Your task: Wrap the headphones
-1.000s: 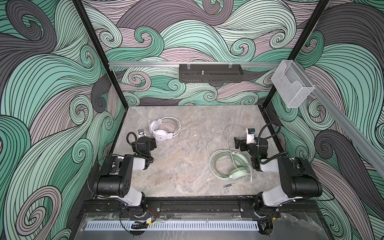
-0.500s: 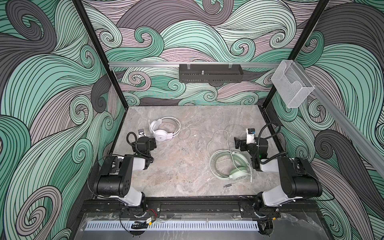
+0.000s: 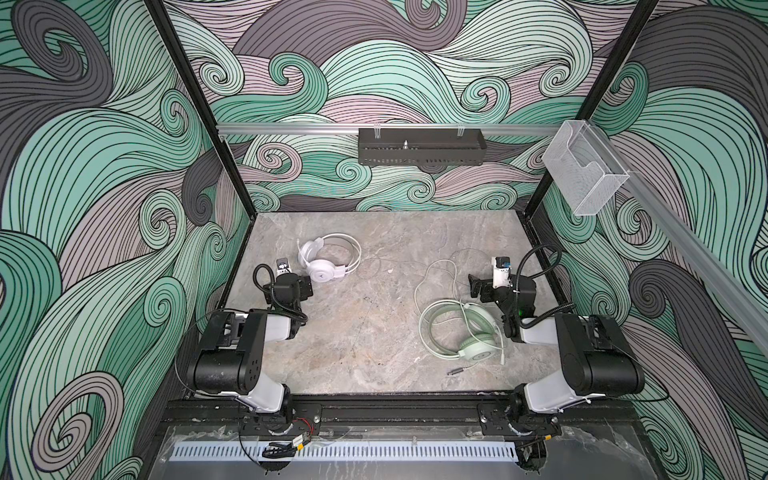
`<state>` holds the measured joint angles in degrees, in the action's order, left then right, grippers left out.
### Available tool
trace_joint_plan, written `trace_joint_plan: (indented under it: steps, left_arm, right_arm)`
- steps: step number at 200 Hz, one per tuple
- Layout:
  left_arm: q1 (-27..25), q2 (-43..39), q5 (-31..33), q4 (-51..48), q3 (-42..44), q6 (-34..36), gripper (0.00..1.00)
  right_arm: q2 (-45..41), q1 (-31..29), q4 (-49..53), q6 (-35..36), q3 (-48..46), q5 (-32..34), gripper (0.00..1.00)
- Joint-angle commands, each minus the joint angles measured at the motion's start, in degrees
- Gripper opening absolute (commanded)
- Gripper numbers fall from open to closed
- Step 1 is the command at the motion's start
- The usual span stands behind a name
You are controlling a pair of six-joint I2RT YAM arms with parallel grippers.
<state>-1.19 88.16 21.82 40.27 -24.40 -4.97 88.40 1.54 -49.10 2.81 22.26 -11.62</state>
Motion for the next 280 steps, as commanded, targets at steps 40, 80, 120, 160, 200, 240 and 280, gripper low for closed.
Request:
trace_joint_plan:
  steps: [40, 80, 120, 160, 200, 240, 280]
  left_arm:
    - [0.49, -0.80, -0.27, 0.53, -1.17, -0.10, 0.99]
    - [0.98, -0.57, -1.44, 0.04, -1.56, -0.08, 0.98]
    - [1.89, -0.64, -3.65, -0.98, -1.96, -0.43, 0.98]
    - [1.90, -1.00, -3.70, -0.99, -1.71, -0.56, 0.99]
    - [1.98, -8.00, -4.84, -16.81, -7.40, -0.73, 0.99]
    - [1.89, -17.31, -7.66, -36.84, -12.51, -2.80, 0.99]
    - [1.21, -22.91, -14.74, -53.21, -18.70, -10.20, 0.99]
  right_arm:
    - [-0.02, 0.04, -1.27, 0.38, 0.15, -0.48, 0.99]
    - [0.10, 0.02, -1.19, 0.35, 0.30, -0.43, 0.99]
    - [0.06, 0.04, -1.11, 0.36, 0.29, -0.44, 0.99]
    - [0.09, 0.04, -1.14, 0.36, 0.24, -0.51, 0.99]
    - [-3.26, -1.11, 10.26, -1.87, 4.96, 9.20, 0.99]
    - [-8.34, -4.60, 21.17, -0.19, 9.30, 15.12, 0.99]
    - [-10.00, -6.15, 39.24, -7.52, 20.67, 17.86, 0.99]
